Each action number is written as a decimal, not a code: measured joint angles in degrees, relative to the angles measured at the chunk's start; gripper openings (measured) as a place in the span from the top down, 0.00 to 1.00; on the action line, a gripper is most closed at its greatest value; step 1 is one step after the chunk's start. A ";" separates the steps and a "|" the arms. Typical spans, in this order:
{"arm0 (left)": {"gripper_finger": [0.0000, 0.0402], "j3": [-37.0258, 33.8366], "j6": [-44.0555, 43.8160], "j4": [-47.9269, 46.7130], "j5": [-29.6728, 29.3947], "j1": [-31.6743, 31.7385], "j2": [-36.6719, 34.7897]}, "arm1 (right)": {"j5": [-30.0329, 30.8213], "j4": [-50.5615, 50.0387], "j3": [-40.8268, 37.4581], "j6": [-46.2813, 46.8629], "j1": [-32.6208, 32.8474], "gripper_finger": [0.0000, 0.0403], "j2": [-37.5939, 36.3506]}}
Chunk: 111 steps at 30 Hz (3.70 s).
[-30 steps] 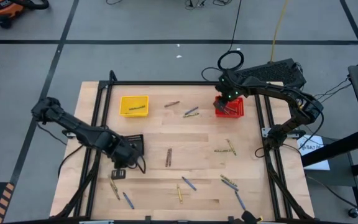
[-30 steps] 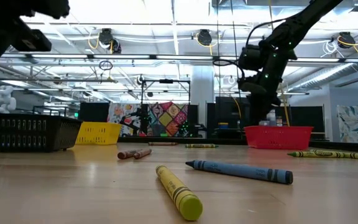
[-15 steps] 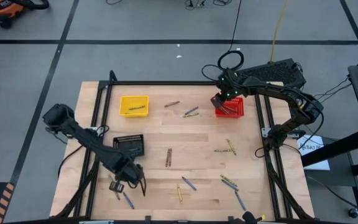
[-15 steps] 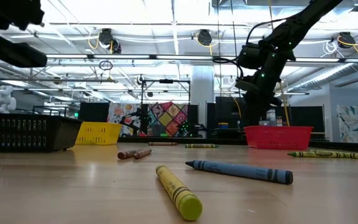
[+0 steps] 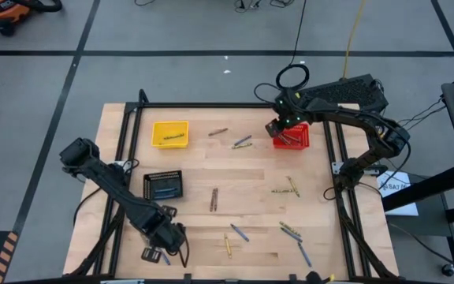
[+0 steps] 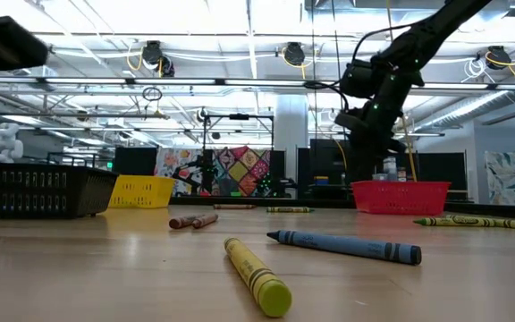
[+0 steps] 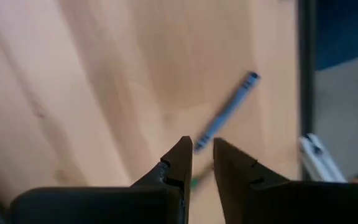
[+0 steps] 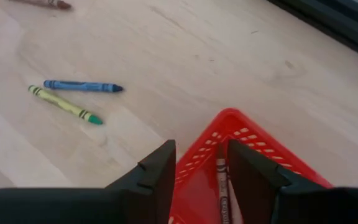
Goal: Sort crayons
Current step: Put the blue crayon into the black bin
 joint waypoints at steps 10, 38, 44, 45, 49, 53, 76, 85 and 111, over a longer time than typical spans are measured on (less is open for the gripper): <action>0.85 0.00 -2.54 3.28 -0.18 1.54 0.01 | 0.02 2.43 0.00 -1.64 0.45 0.67 0.00; 0.85 -0.04 -28.96 8.11 -7.23 3.26 2.83 | 0.12 2.54 0.00 -5.66 0.45 0.67 0.00; 0.85 -0.04 -26.58 7.95 -7.19 3.32 2.83 | 0.09 2.56 0.00 -5.80 0.45 0.67 0.00; 0.85 -0.04 -25.25 8.01 -7.20 3.40 2.83 | 0.09 2.56 0.00 -5.77 0.45 0.67 0.00; 0.85 -0.04 -23.54 8.07 -7.59 3.83 2.83 | 0.08 2.56 0.00 -5.71 0.45 0.67 0.00; 0.85 -0.04 -23.58 8.06 -7.74 3.75 2.83 | 0.07 2.56 0.00 -5.65 0.45 0.67 0.00; 0.85 -0.07 -17.43 7.90 -12.41 7.46 2.83 | -0.13 4.51 0.00 -5.61 0.45 0.67 0.00; 0.81 -0.07 -16.08 7.14 -10.95 8.16 2.83 | -0.15 4.67 0.00 -3.91 0.45 0.67 0.00; 0.63 -0.07 -12.72 11.45 -15.58 8.27 2.83 | -0.20 4.25 0.00 -4.08 0.45 0.67 0.00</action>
